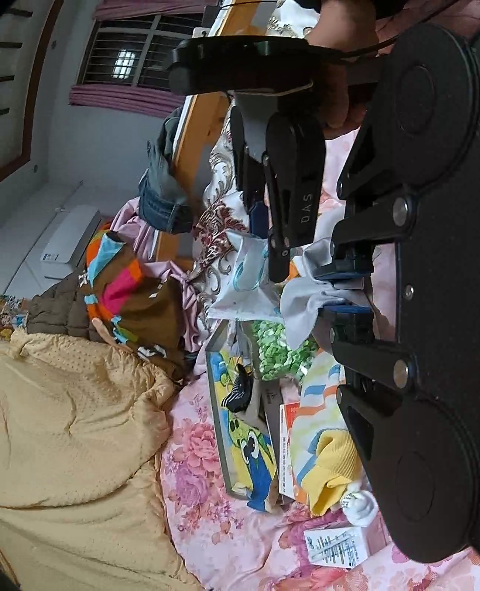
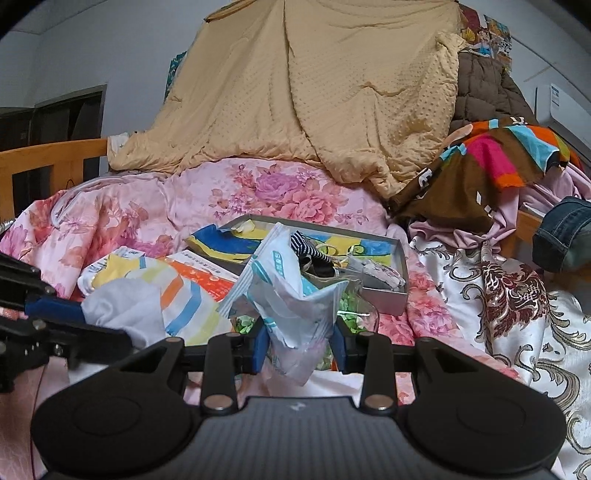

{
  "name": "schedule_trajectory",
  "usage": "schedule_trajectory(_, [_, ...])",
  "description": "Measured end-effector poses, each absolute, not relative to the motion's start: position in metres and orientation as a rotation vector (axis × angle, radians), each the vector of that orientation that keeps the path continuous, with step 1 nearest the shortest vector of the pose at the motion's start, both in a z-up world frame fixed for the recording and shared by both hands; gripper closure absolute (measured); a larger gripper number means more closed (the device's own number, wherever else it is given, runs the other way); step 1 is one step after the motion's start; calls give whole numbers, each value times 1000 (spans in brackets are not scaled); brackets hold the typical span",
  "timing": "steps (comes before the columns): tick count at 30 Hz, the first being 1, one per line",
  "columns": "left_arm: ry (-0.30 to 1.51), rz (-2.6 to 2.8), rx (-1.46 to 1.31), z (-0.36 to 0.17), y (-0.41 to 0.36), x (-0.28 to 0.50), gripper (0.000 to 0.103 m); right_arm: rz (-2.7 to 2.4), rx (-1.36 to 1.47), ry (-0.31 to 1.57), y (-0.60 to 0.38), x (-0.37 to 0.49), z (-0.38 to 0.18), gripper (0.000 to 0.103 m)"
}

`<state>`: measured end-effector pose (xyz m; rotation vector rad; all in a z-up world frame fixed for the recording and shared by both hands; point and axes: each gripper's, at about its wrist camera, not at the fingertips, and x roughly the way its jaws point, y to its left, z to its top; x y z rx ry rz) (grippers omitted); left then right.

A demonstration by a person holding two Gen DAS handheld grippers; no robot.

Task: Organize soft objects
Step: 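Carry the grey cloth and plastic packet with both grippers over the frog tray, then open the left gripper over the tray while the right gripper releases the plastic packet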

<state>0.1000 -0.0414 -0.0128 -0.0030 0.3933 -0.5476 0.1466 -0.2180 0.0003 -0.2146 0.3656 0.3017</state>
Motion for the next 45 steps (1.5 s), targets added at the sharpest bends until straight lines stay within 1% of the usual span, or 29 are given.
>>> schedule_trajectory(6, [314,-485,41,-4,-40,102,88,308,-202,354,-217,145,1,64])
schedule_trajectory(11, [304,-450,-16,10,-30,120,88,321,-184,346,-215,150,5,64])
schedule_trajectory(18, [297,-409,-76,23,-10,177,88,341,-162,344,-207,174,16,64])
schedule_trajectory(25, [293,-342,-130,28,22,253,88,324,-126,371,-182,229,12,64])
schedule_trajectory(31, [313,-340,-189,17,49,310,88,312,-107,401,-152,282,15,63])
schedule_trajectory(36, [405,-301,-222,-9,67,350,88,305,-102,446,-130,322,16,63])
schedule_trajectory(40, [476,-283,-245,-24,76,370,88,294,-133,481,-115,345,11,63])
schedule_trajectory(45, [519,-273,-258,-36,82,380,88,285,-137,559,-104,367,2,63])
